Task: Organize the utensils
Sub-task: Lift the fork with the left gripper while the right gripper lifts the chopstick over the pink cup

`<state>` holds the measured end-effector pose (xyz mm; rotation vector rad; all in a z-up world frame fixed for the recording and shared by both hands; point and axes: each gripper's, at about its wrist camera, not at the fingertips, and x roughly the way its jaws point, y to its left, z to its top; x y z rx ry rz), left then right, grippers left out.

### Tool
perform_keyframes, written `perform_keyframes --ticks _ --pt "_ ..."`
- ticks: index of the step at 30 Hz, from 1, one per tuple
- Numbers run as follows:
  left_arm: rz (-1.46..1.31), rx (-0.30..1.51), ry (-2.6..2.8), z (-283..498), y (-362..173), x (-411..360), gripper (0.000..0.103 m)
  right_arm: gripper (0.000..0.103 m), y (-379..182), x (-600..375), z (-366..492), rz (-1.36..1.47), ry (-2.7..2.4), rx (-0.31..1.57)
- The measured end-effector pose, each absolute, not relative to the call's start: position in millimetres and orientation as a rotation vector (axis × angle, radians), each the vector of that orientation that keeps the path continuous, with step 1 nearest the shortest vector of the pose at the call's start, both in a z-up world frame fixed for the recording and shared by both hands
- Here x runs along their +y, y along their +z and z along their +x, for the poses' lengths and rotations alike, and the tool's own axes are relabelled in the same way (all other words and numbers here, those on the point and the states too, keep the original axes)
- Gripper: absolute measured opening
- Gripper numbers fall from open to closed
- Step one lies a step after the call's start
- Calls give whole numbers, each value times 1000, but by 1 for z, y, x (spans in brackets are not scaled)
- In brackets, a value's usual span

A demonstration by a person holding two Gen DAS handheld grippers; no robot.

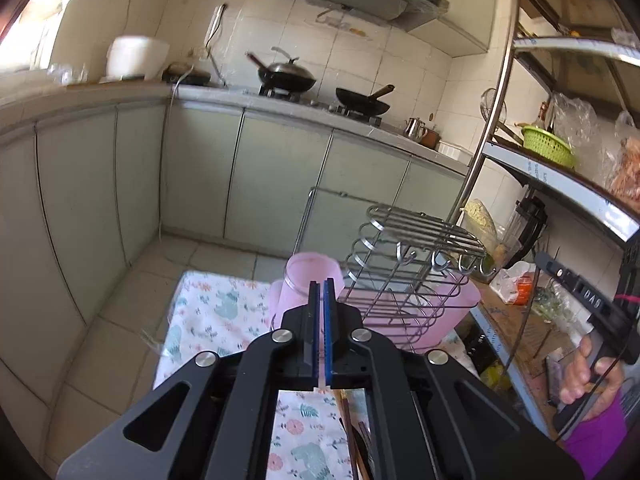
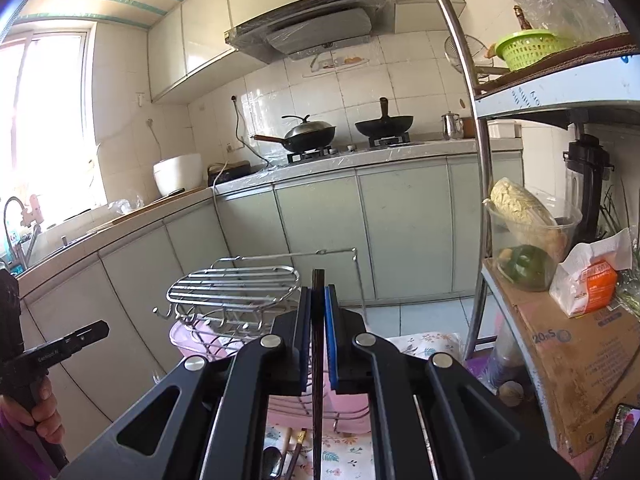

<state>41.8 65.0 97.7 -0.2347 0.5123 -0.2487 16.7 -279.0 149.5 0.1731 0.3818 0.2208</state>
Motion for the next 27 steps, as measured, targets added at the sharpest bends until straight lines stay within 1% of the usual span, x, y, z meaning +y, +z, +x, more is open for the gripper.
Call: perform_keyframes --ticks 7,9,11,14,18,27 --pt "-291 618 -140 53 69 108 2 6 124 -269 26 173 242 450" --pt "-333 664 -115 60 59 123 6 6 120 -268 29 174 246 462" --pt "-381 729 -69 72 42 139 19 6 116 -267 31 173 248 474" --pt "-449 812 -1 88 12 162 27 6 109 -265 35 169 243 494" --pt "-530 921 62 113 -30 188 27 6 100 -265 40 173 239 522" --pt "-665 989 143 148 -83 223 27 6 88 -261 51 166 221 558"
